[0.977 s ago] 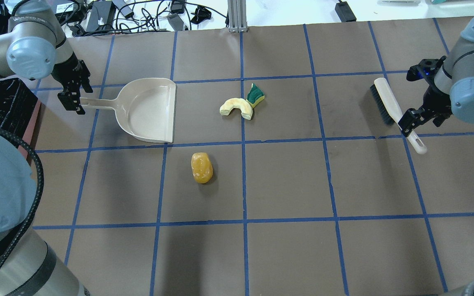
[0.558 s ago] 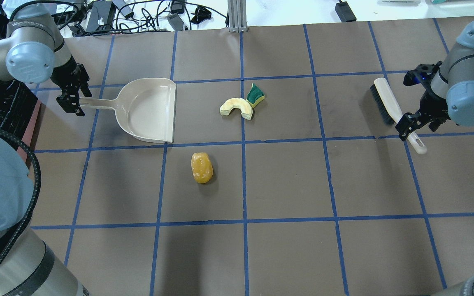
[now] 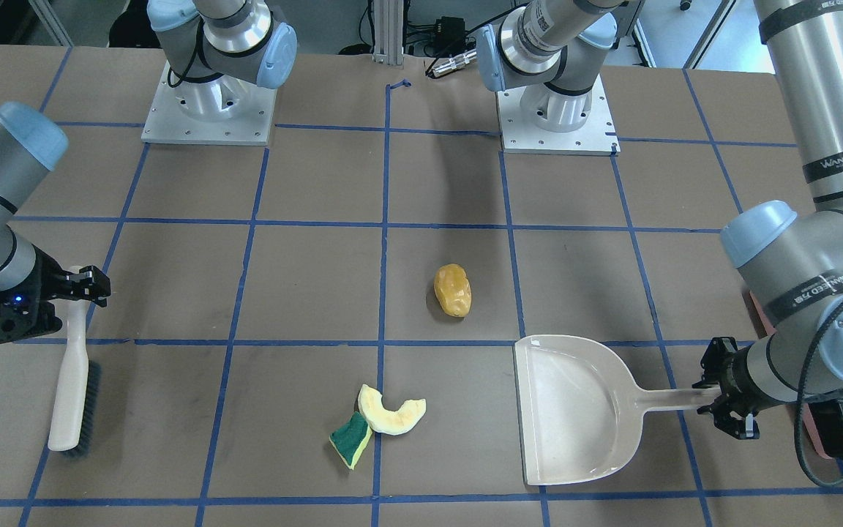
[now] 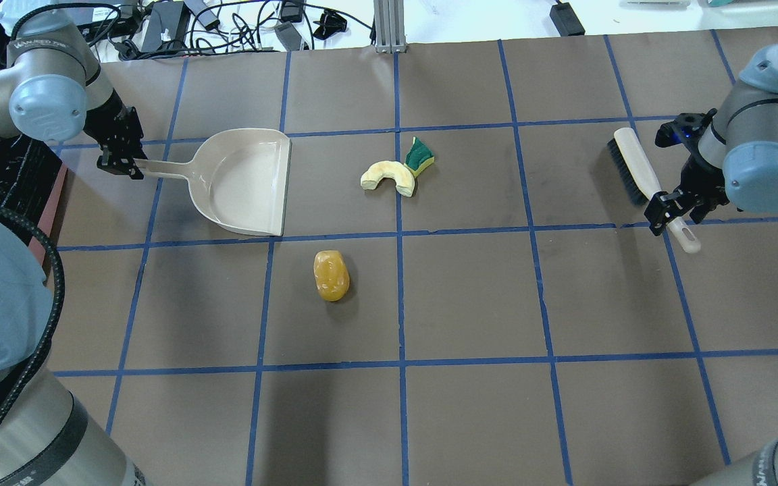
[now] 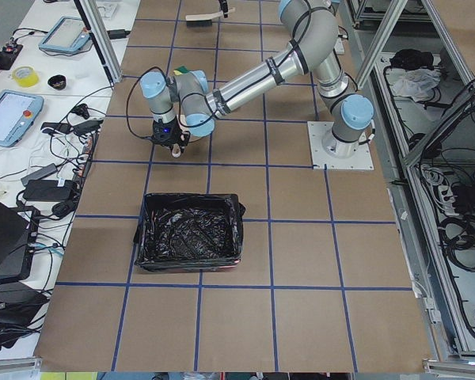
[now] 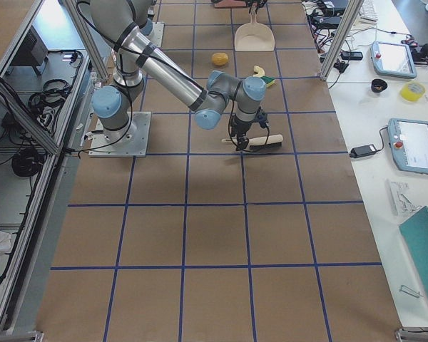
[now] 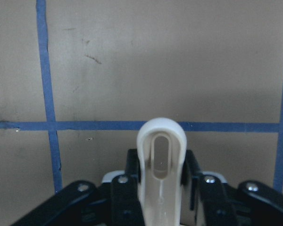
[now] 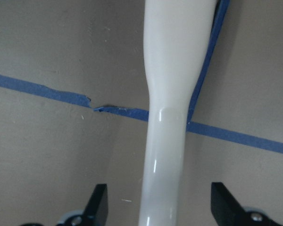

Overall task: Sweep and dump trash into bin
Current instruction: 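Drag the dustpan toward the bread and sponge while the right gripper lifts the brush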

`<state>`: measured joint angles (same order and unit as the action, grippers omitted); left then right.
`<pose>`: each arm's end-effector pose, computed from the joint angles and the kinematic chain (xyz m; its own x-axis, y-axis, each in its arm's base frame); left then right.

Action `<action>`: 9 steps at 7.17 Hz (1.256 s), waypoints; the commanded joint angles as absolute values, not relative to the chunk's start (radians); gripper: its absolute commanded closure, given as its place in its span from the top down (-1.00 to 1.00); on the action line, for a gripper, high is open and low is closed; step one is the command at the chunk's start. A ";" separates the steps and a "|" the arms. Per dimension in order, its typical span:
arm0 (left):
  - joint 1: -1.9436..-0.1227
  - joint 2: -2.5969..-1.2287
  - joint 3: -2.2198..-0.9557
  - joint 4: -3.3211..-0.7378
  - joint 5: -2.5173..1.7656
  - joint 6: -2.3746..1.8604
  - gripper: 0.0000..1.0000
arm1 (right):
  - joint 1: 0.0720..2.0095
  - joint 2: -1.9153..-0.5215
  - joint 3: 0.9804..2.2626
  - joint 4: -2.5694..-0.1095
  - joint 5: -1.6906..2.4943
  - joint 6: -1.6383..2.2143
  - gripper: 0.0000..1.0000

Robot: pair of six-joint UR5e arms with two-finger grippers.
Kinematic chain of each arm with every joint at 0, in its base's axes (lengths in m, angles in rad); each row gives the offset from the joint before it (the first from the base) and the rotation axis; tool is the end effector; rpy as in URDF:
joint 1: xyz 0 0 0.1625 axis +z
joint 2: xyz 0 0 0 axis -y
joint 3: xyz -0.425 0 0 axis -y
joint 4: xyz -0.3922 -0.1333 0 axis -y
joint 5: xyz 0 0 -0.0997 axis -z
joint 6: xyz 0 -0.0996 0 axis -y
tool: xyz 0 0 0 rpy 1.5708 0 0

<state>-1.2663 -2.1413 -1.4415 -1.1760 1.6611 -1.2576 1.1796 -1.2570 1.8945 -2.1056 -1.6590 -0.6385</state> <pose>0.0850 -0.6852 0.2490 -0.0082 -0.9974 -0.0719 -0.9974 0.0133 -0.0714 -0.0890 -0.5424 0.2244 -0.9683 -0.2498 0.0093 -0.2463 0.9598 0.1345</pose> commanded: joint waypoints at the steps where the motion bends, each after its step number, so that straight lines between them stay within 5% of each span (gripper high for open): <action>1: -1.266 -2.135 -1.451 -1.172 1.628 -1.258 -1.00 | 1.178 -1.264 1.907 -2.106 -1.664 -0.637 0.53; 8: -1.382 -2.114 -1.324 -1.264 1.739 -1.468 -1.00 | 1.178 -1.276 1.922 -2.149 -1.660 -0.584 0.40; 9: -1.425 -2.127 -1.319 -1.264 1.759 -1.507 -1.00 | 1.178 -1.275 1.925 -2.154 -1.661 -0.583 0.19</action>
<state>-1.3769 -2.1113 -1.3282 -1.2611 1.7301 -1.4611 1.1781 -1.2764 1.9227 -2.1500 -1.6601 -0.5830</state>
